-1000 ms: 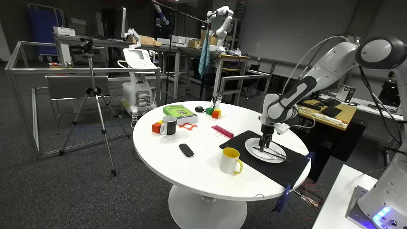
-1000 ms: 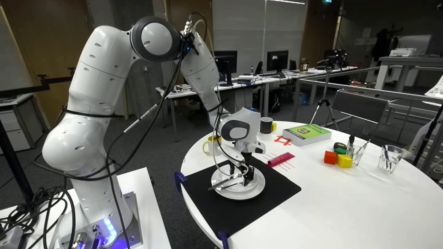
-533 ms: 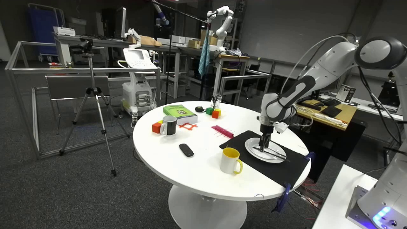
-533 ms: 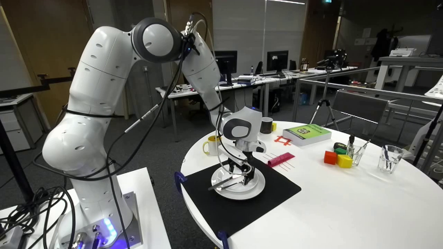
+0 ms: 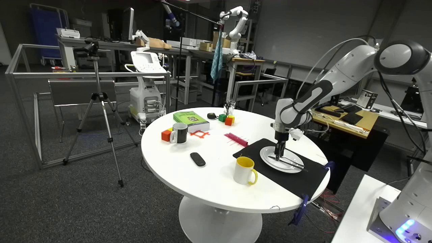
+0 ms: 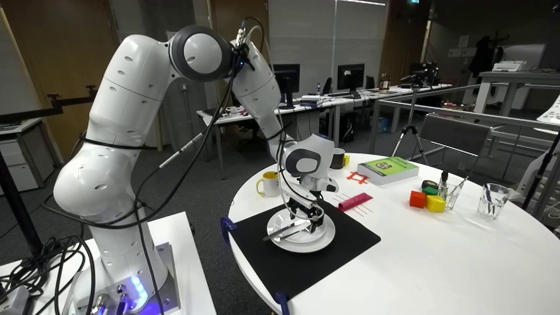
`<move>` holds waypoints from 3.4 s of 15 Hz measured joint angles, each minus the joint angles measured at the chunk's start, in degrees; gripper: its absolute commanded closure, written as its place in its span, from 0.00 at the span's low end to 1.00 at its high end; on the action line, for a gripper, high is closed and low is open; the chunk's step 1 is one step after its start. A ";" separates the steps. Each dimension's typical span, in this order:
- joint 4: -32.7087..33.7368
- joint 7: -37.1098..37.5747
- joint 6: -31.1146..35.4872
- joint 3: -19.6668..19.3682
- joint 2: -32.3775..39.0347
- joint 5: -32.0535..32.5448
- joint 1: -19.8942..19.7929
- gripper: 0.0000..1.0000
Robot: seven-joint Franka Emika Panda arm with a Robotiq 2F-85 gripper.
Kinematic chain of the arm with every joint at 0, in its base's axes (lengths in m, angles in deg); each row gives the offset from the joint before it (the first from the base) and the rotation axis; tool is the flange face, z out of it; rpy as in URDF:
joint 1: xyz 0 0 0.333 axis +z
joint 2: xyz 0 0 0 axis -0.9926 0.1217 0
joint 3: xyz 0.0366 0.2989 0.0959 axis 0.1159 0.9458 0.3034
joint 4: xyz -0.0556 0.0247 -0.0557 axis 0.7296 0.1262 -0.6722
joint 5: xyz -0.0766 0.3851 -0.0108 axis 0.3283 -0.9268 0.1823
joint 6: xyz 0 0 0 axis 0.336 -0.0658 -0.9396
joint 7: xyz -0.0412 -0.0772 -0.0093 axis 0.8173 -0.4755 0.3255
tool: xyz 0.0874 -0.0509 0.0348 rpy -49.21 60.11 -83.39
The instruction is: Move the knife to the left of the fork
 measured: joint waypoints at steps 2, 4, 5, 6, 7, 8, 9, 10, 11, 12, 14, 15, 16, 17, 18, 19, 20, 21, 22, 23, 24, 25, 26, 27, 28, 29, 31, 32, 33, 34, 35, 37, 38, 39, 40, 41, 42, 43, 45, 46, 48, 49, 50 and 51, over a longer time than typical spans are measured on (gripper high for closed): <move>0.35 -0.73 -0.46 0.16 0.13 0.00 0.00 0.00; 0.63 -1.29 -0.94 0.33 0.23 0.00 0.00 0.00; 0.74 -1.44 -1.07 0.42 0.29 0.00 0.00 0.00; 0.86 -1.63 -1.16 0.51 0.34 0.00 0.00 0.00; 1.00 -1.84 -1.24 0.61 0.40 0.00 0.00 0.00; 1.18 -2.03 -1.29 0.69 0.49 0.00 0.01 0.00; 1.35 -2.17 -1.34 0.78 0.57 0.00 0.01 0.00; 1.53 -2.24 -1.43 0.87 0.65 0.00 0.01 0.00; 1.72 -2.29 -1.52 0.95 0.74 0.00 0.01 0.00; 1.94 -2.33 -1.66 1.02 0.83 0.00 0.02 0.00; 2.22 -2.36 -1.89 1.12 0.96 0.01 0.02 0.00; 2.30 -2.36 -1.98 1.13 1.00 0.02 0.02 0.00; 2.31 -2.36 -1.99 1.13 1.01 0.16 0.03 0.00; 2.31 -2.26 -1.99 1.10 1.01 0.46 0.07 0.00; 2.31 -2.23 -2.02 1.10 1.01 0.73 0.08 0.00; 2.31 -2.12 -2.04 1.09 1.01 0.95 0.10 0.00; 2.31 -1.96 -2.04 1.07 0.98 1.16 0.13 0.00; 2.27 -1.73 -2.04 1.03 0.86 1.32 0.17 0.00; 2.11 -1.49 -2.04 1.00 0.53 1.49 0.22 0.00; 1.75 -1.16 -2.04 0.99 -0.16 1.72 0.29 0.00; 1.27 -0.83 -2.04 0.98 -1.00 2.06 0.36 0.00; 0.56 -0.37 -2.04 0.95 -2.19 2.58 0.51 0.00; -0.40 0.25 -2.04 0.86 -3.62 3.13 0.77 0.00; -1.50 1.00 -2.07 0.81 -5.18 3.73 1.01 0.00; -2.66 1.93 -2.24 0.74 -6.85 4.39 1.29 0.00; -3.82 3.22 -2.96 0.45 -8.60 5.28 1.78 0.00; -5.75 6.63 -6.18 -0.36 -12.08 8.05 2.98 0.00; -6.55 8.26 -8.32 -0.79 -13.72 9.47 3.58 0.00; -7.36 9.83 -10.56 -1.12 -15.38 11.10 4.08 0.00; -8.10 11.26 -12.64 -1.34 -16.89 12.75 4.43 0.00; -8.88 12.67 -14.66 -1.59 -18.37 14.26 4.81 0.00; -10.63 14.71 -17.44 -1.65 -21.17 16.39 5.18 0.00; -11.62 15.44 -17.97 -1.64 -22.51 17.06 5.35 0.00; -12.73 15.98 -18.04 -1.61 -23.89 17.34 5.49 0.00; -13.84 16.40 -17.99 -1.52 -25.29 17.37 5.55 0.00; -14.97 16.96 -17.69 -1.39 -26.77 17.37 5.58 0.00; -16.19 17.54 -17.04 -1.28 -28.37 17.35 5.62 0.00; -17.52 18.22 -16.17 -1.17 -30.05 17.34 5.66 0.00; -20.24 19.87 -14.65 -1.08 -33.57 17.34 5.89 0.00; -21.60 20.73 -13.93 -1.08 -35.40 17.34 6.06 0.00; -24.16 22.17 -12.50 -0.94 -39.25 17.33 6.12 0.00; -25.38 22.82 -11.63 -0.85 -41.14 17.33 6.12 0.00; -26.50 23.30 -10.80 -0.77 -42.94 17.28 6.12 0.00; -27.58 23.45 -9.74 -0.75 -44.61 16.98 6.11 0.00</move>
